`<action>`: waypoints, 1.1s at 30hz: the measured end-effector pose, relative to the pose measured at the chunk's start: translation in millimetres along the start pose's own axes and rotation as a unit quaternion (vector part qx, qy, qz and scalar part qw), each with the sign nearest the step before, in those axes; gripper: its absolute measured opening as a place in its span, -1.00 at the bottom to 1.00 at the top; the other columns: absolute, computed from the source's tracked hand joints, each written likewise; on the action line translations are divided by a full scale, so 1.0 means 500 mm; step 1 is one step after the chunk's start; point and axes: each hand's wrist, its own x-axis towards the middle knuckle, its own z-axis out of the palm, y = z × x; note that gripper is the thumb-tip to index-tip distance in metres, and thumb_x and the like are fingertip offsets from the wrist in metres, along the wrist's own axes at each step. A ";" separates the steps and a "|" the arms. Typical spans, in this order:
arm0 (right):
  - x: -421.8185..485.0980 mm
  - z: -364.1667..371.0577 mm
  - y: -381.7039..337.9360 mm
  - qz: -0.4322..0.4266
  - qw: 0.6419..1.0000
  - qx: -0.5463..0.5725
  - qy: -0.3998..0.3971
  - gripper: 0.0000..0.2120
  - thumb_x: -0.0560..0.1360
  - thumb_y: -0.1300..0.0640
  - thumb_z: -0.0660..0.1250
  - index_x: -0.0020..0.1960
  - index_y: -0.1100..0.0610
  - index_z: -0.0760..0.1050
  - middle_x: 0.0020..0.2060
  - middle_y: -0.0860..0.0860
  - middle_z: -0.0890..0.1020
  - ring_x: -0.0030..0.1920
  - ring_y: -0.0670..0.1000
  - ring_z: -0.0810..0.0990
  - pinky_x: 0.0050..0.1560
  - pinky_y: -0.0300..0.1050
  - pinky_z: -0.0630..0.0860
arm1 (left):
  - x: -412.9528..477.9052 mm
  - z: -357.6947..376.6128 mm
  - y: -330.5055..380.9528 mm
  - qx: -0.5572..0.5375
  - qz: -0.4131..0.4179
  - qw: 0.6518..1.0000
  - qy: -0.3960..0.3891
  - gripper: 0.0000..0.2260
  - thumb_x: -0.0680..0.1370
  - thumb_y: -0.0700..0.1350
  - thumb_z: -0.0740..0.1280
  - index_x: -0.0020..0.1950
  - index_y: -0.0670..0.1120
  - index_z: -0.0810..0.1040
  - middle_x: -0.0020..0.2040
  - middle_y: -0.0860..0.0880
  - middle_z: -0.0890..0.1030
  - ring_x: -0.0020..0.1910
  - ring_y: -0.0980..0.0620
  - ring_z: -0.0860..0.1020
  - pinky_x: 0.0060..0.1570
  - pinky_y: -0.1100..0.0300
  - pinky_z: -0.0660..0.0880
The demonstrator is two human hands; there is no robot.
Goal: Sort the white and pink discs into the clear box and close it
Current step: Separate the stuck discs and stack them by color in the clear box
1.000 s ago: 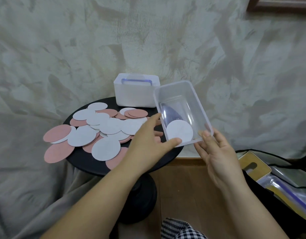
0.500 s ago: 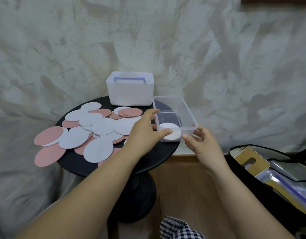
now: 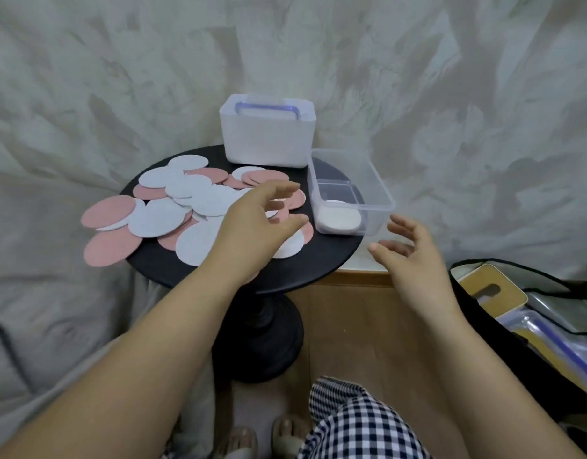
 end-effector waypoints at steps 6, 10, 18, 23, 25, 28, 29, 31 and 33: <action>-0.079 0.060 -0.019 -0.218 0.968 -0.120 -0.030 -0.81 0.46 0.21 0.36 -0.01 -0.05 0.52 -0.10 -0.19 0.52 -0.06 -0.14 0.50 0.00 -0.23 0.48 | -0.093 -0.080 -0.061 0.074 0.024 0.993 0.092 -0.85 0.49 -0.12 0.37 0.01 0.11 0.57 0.02 0.32 0.53 0.06 0.41 0.43 0.05 0.62 0.24; -0.084 0.126 -0.047 -0.302 0.930 -0.195 -0.080 -0.70 0.46 -0.01 0.24 0.11 0.08 0.56 0.07 -0.03 0.57 0.14 -0.02 0.46 0.21 -0.32 0.29 | -0.101 -0.116 -0.108 0.250 0.046 0.965 0.061 -0.64 0.52 0.00 0.28 0.29 -0.03 0.48 0.37 0.02 0.40 0.40 0.09 0.25 0.32 0.32 0.10; -0.084 0.147 -0.023 -0.306 0.879 -0.320 -0.175 -0.43 0.47 -0.24 0.11 0.32 0.08 0.44 0.33 0.03 0.46 0.38 0.05 0.36 0.40 0.02 0.23 | -0.128 -0.134 -0.137 0.303 0.087 0.947 -0.065 -0.47 0.46 0.18 0.05 0.24 -0.08 0.54 0.31 -0.06 0.49 0.30 -0.10 0.41 0.24 0.11 0.30; -0.076 0.110 -0.020 -0.313 0.893 -0.287 -0.149 -0.45 0.41 -0.24 0.22 0.27 0.06 0.48 0.28 0.00 0.47 0.33 -0.03 0.34 0.35 -0.15 0.25 | -0.134 -0.141 -0.142 0.259 0.117 0.955 -0.082 -0.48 0.43 0.23 0.14 0.27 -0.02 0.52 0.31 0.05 0.48 0.33 0.08 0.36 0.30 0.19 0.28; -0.082 0.118 -0.029 -0.338 0.884 -0.285 -0.153 -0.44 0.40 -0.22 0.25 0.29 0.07 0.45 0.31 0.01 0.45 0.36 0.00 0.32 0.35 -0.11 0.24 | -0.135 -0.143 -0.140 0.224 0.122 0.965 -0.062 -0.57 0.43 0.14 0.29 0.24 -0.03 0.55 0.28 0.07 0.51 0.29 0.21 0.34 0.30 0.19 0.27; -0.091 0.151 -0.042 -0.372 0.858 -0.298 -0.193 -0.45 0.39 -0.19 0.26 0.27 0.10 0.48 0.28 0.01 0.50 0.36 0.02 0.34 0.34 -0.05 0.28 | -0.136 -0.151 -0.140 0.197 0.133 0.970 -0.039 -0.67 0.41 0.00 0.37 0.14 -0.05 0.62 0.20 0.05 0.57 0.21 0.24 0.39 0.24 0.18 0.36; -0.092 0.161 -0.042 -0.380 0.853 -0.295 -0.201 -0.48 0.40 -0.17 0.26 0.25 0.10 0.49 0.25 0.00 0.53 0.33 0.02 0.37 0.33 -0.02 0.32 | -0.136 -0.155 -0.141 0.196 0.137 0.970 -0.034 -0.68 0.40 0.00 0.35 0.11 -0.05 0.64 0.17 0.07 0.59 0.19 0.21 0.44 0.22 0.22 0.37; -0.095 0.171 -0.039 -0.378 0.861 -0.277 -0.197 -0.55 0.41 -0.10 0.29 0.21 0.09 0.53 0.18 -0.03 0.57 0.26 -0.03 0.44 0.28 0.03 0.40 | -0.138 -0.167 -0.142 0.176 0.135 0.975 -0.022 -0.73 0.41 0.01 0.34 0.06 -0.01 0.66 0.10 0.16 0.59 0.14 0.24 0.49 0.18 0.35 0.39; -0.097 0.172 -0.036 -0.361 0.882 -0.246 -0.176 -0.61 0.39 -0.05 0.36 0.17 0.09 0.56 0.13 -0.05 0.60 0.21 -0.10 0.46 0.28 0.02 0.41 | -0.136 -0.177 -0.143 0.144 0.125 0.982 0.008 -0.82 0.46 -0.03 0.36 0.03 0.02 0.66 0.01 0.28 0.58 0.07 0.32 0.51 0.06 0.46 0.40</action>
